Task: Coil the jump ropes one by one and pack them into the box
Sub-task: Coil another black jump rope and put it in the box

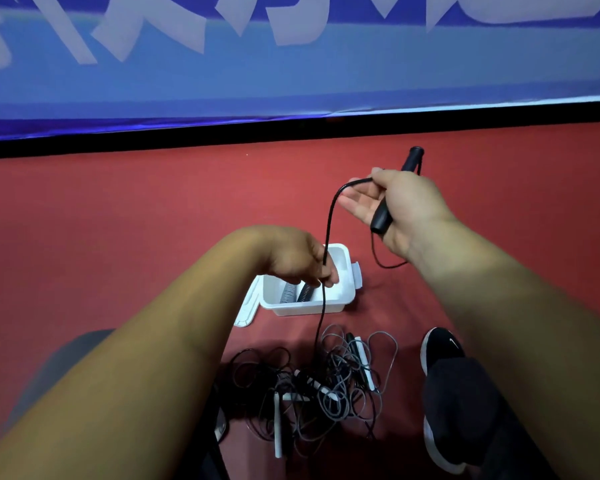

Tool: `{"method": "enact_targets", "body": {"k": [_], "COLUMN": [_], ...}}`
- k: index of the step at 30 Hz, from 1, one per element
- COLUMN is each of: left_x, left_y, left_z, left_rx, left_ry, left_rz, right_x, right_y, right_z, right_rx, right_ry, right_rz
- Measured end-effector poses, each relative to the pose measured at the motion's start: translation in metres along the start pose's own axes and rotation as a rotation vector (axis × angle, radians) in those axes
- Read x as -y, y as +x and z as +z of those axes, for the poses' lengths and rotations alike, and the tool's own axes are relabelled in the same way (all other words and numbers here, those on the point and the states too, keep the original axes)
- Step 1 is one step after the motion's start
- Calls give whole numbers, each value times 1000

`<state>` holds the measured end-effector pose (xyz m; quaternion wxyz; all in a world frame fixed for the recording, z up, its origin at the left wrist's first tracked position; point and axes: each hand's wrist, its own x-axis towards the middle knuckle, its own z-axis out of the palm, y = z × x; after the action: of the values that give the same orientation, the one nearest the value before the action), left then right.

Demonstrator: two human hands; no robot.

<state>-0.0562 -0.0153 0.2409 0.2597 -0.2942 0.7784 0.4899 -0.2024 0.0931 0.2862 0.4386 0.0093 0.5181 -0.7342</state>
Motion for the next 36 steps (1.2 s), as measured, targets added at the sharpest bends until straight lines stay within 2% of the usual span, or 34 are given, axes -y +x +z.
{"method": "enact_targets", "body": {"k": [3,6,12,17,20,22,25,28,30,34,36], "left_x": [-3,-11,-27,-29,-20,-13,-9,-10,-11,-15,-13], "left_y": [2,2,-5,-8,-8,-7,-6,-7,-8,-6,-4], "left_z": [-1,-3,-15,-30,-39,-43,-46,-44,-39,-25,-17], "left_rx": [-92,-189,-346,-447,-539,-594,-621,-541,-510,-562,-449], "left_ry": [-12,-133,-641,-1092,-1306,-1369,-1387,-1314,-1154,-742,-563], "left_rz": [17,13,133,167,182,180,179,152,117,138,147], "right_x": [0,-3,-23,-37,-39,-40,-41,-39,-34,-17,-7], "right_y": [2,7,10,1,-2,-3,-5,-8,-10,-15,-17], "right_z": [-2,-6,-12,-10,-6,-5,-4,0,4,12,13], "right_rx": [11,-7,28,242,292,290,279,224,191,213,227], "right_ry": [-27,-206,-783,-953,-971,-975,-949,-854,-724,-467,-323], "right_rz": [10,55,239,395,324,237,144,100,74,6,6]}}
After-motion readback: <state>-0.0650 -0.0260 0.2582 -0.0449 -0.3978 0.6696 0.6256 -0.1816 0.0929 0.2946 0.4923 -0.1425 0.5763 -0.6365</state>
